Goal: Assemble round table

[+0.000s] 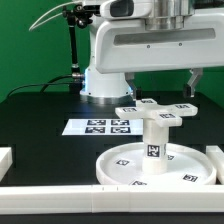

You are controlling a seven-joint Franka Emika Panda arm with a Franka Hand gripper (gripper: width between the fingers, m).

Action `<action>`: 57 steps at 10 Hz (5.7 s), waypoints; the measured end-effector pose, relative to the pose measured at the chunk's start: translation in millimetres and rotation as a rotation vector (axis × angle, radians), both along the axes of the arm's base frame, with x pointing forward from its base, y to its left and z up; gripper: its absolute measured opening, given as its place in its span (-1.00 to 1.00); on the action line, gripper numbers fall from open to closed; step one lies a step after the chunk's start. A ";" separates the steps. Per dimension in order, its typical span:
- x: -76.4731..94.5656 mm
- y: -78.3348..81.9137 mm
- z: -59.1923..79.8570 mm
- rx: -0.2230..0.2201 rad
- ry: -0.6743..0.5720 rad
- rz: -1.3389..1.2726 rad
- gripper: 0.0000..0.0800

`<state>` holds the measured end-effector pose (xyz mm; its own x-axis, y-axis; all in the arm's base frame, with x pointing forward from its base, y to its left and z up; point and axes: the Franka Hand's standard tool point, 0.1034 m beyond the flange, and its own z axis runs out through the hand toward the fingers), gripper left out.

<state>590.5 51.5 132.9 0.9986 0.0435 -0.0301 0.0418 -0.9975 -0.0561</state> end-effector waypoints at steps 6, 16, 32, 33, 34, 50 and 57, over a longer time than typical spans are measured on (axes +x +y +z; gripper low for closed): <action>-1.2 0.5 -5.6 -0.018 -0.019 0.602 0.62; -16.5 -6.1 -13.1 -0.022 -0.029 0.765 0.62; -14.6 -7.9 -21.2 -0.028 -0.015 0.744 0.62; -13.7 -7.8 -21.0 -0.029 -0.016 0.740 0.62; -13.0 -7.8 -21.2 -0.029 -0.016 0.735 0.62; -14.8 -20.3 -26.5 -0.023 -0.007 0.201 0.09; -15.0 -13.7 -27.2 -0.035 0.015 -0.342 0.10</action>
Offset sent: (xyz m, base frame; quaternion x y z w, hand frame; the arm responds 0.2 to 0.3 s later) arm 0.0030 0.0158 -0.0125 0.0196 -0.0005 -0.3739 0.9273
